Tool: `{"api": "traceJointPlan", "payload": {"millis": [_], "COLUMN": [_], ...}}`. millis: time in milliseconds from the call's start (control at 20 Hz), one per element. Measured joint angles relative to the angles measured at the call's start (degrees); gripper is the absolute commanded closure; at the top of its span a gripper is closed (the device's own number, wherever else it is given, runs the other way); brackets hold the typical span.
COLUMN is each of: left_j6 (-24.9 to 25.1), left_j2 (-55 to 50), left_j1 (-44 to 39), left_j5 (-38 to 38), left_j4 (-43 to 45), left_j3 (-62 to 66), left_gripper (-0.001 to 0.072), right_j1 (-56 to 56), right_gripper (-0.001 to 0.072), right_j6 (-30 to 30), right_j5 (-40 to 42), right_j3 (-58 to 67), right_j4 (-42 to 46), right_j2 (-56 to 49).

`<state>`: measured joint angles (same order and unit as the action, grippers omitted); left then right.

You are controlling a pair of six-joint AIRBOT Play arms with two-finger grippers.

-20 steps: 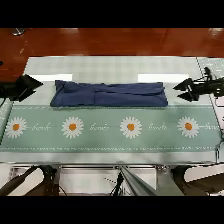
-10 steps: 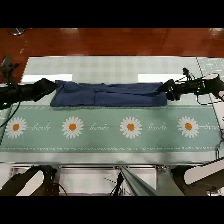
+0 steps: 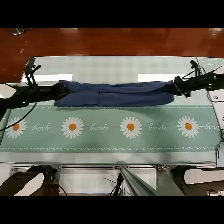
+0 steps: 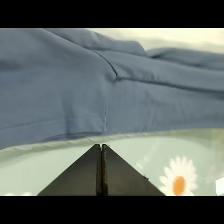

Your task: Fold the shirts.

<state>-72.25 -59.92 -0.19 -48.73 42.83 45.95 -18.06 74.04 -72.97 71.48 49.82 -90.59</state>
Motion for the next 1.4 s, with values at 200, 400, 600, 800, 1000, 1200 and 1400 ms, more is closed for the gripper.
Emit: {"api": "traceJointPlan", "payload": {"millis": [200, 400, 600, 800, 1000, 1200, 1400], "left_j6": [-1.4, -2.5, -4.8, -11.7, -16.2, -17.1, -17.5], "left_j2": [-2.9, -13.2, -29.0, -41.2, -49.5, -53.2, -52.5], "left_j1": [-10.6, -23.3, -33.0, -40.6, -47.1, -51.8, -49.5], "left_j5": [7.0, 10.8, 5.2, 1.2, -0.1, -1.0, -4.4], "left_j4": [-2.4, -3.7, -2.9, 3.6, 5.9, 4.2, 3.5], "left_j3": [1.0, 9.7, 27.0, 41.3, 49.4, 53.0, 55.5], "left_gripper": [0.0690, 0.0690, 0.0691, 0.0690, 0.0690, 0.0689, 0.0689], "right_j1": [-1.8, -2.4, -2.5, -2.5, -2.5, -2.5, -2.4], "right_gripper": [0.0683, 0.0683, 0.0683, 0.0683, 0.0683, 0.0683, 0.0683], "right_j6": [0.4, 2.1, 5.4, 7.3, 8.1, 8.1, 8.2], "right_j5": [-3.7, -6.3, -8.2, -10.2, -10.8, -10.8, -10.4], "right_j3": [-4.7, -9.7, -12.1, -12.8, -13.0, -13.0, -13.0], "right_j4": [7.1, 7.9, 7.5, 6.9, 5.0, 4.3, 4.0], "right_j2": [14.6, 30.6, 42.8, 49.0, 51.1, 51.6, 51.7]}}
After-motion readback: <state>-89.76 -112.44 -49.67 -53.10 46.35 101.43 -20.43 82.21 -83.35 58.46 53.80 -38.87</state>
